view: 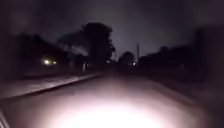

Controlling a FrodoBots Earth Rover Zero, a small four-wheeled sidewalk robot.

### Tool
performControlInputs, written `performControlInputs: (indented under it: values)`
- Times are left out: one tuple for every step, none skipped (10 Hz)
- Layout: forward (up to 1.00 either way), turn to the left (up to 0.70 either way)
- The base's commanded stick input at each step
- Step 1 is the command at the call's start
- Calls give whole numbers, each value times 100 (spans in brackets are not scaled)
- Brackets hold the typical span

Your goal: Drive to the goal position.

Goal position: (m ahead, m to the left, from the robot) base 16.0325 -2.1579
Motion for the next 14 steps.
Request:
performControlInputs:
  values:
    - [70, 0]
    - [70, 0]
    - [70, 0]
    - [70, 0]
    - [70, 0]
    - [70, 0]
    - [70, 0]
    - [70, 0]
    - [70, 0]
    - [70, 0]
    - [70, 0]
    - [70, 0]
    - [70, 0]
    - [70, 0]
